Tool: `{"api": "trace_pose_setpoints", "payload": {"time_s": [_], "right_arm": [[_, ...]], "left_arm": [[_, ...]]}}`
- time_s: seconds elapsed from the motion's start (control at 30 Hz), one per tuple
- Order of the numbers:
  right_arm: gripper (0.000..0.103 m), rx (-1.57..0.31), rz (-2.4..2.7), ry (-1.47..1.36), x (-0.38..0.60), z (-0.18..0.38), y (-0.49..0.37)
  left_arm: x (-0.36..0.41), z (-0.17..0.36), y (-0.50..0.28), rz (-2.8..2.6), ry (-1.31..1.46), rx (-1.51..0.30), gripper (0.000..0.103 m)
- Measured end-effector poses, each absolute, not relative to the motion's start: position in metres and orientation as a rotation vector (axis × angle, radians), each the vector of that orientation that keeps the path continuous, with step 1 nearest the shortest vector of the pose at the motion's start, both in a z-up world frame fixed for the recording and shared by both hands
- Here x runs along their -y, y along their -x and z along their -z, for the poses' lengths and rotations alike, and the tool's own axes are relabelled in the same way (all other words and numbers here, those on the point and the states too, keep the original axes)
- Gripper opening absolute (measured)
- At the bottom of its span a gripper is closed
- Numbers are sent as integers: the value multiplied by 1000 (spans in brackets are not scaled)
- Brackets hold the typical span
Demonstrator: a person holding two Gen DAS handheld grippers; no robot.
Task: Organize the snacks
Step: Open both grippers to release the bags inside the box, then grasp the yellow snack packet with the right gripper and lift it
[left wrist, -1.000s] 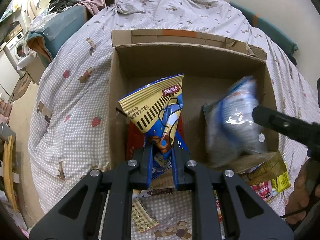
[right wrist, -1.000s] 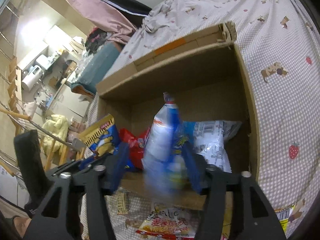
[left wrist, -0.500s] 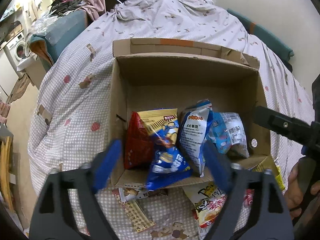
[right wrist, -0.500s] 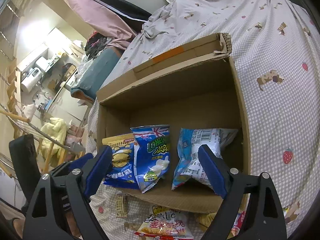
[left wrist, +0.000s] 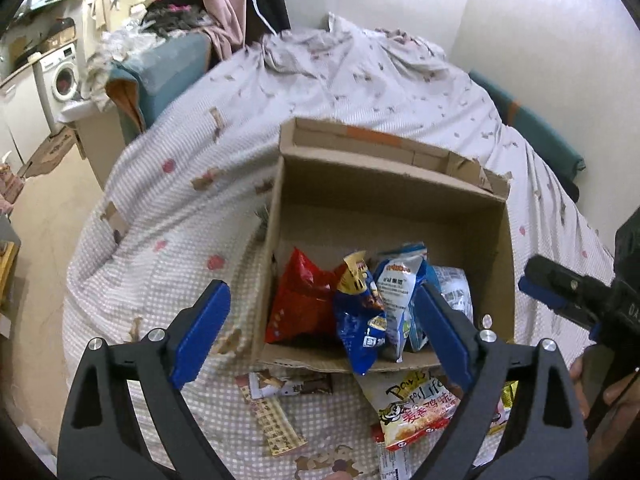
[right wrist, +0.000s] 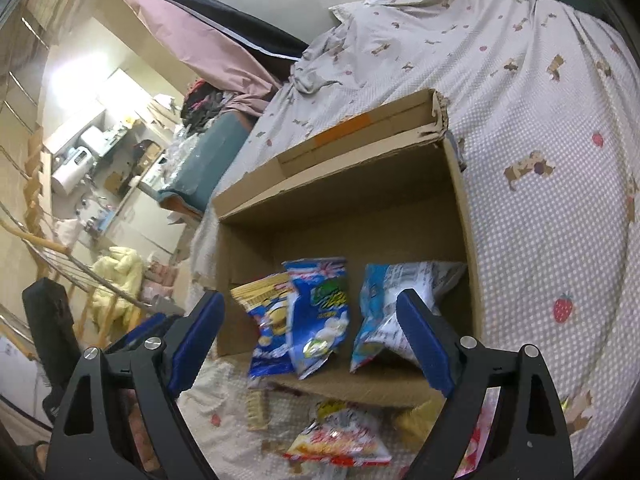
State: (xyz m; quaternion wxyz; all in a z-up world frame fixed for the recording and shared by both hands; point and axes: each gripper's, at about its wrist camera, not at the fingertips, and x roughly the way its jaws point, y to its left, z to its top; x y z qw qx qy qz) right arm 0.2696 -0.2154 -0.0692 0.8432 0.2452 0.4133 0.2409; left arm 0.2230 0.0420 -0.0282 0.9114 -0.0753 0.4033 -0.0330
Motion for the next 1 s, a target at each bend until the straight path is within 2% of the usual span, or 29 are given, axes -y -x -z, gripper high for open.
{"api": "trace_pose_setpoints", "payload": {"time_s": [0.37, 0.5, 0.7, 1.0], "right_arm": [[93, -870, -526, -547, 227, 58, -230], [93, -877, -507, -556, 233, 60, -216], [93, -884, -479, -598, 248, 63, -194], [93, -929, -397, -608, 276, 79, -172]], "left_arm": [[-64, 16, -180, 51, 194, -813, 92], [-63, 15, -166, 34, 177, -803, 99], [-60, 19, -149, 36, 163, -816, 99], [-52, 47, -137, 20, 139, -926, 99]]}}
